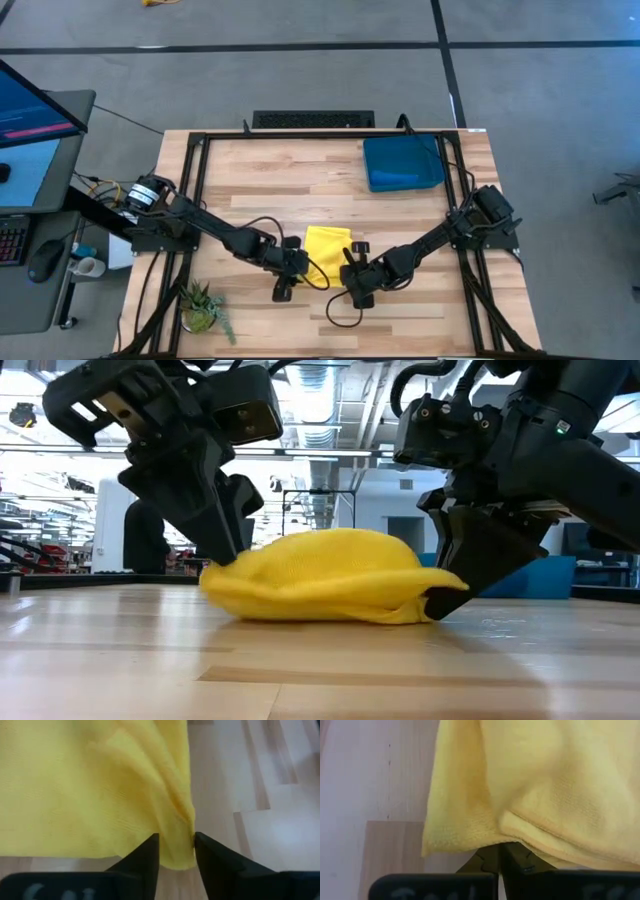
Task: Roll microfiber towels into tight, uniform cylinder then place into a basket
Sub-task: Roll the yellow microfiber cloth
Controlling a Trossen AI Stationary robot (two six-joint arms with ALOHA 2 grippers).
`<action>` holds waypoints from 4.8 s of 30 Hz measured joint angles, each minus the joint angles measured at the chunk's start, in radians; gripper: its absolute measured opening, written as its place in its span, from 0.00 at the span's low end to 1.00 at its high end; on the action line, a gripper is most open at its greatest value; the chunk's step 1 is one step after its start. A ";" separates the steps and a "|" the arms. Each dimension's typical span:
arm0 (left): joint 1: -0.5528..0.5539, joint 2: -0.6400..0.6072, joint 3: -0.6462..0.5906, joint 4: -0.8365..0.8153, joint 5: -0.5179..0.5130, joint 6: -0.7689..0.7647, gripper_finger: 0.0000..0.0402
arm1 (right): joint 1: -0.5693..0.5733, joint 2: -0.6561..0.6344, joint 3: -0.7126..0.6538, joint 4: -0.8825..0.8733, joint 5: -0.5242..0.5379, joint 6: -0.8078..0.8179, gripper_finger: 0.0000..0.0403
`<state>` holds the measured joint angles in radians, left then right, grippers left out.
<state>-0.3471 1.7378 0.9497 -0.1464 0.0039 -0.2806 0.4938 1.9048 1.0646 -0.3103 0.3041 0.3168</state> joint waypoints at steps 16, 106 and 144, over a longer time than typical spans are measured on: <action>0.022 -0.012 0.062 -0.013 -0.035 0.067 0.37 | 0.000 -0.001 0.002 -0.002 -0.044 -0.001 0.08; 0.466 0.007 -0.132 0.204 0.174 0.424 0.49 | -0.339 -0.552 -0.395 0.151 -0.015 -0.034 0.29; 0.466 0.034 -0.134 0.186 0.223 0.428 0.49 | -0.437 -0.131 -0.224 0.223 -0.300 -0.084 0.28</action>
<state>0.1188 1.7714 0.8162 0.0399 0.2272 0.1471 0.0570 1.7741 0.8403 -0.0869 0.0037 0.2328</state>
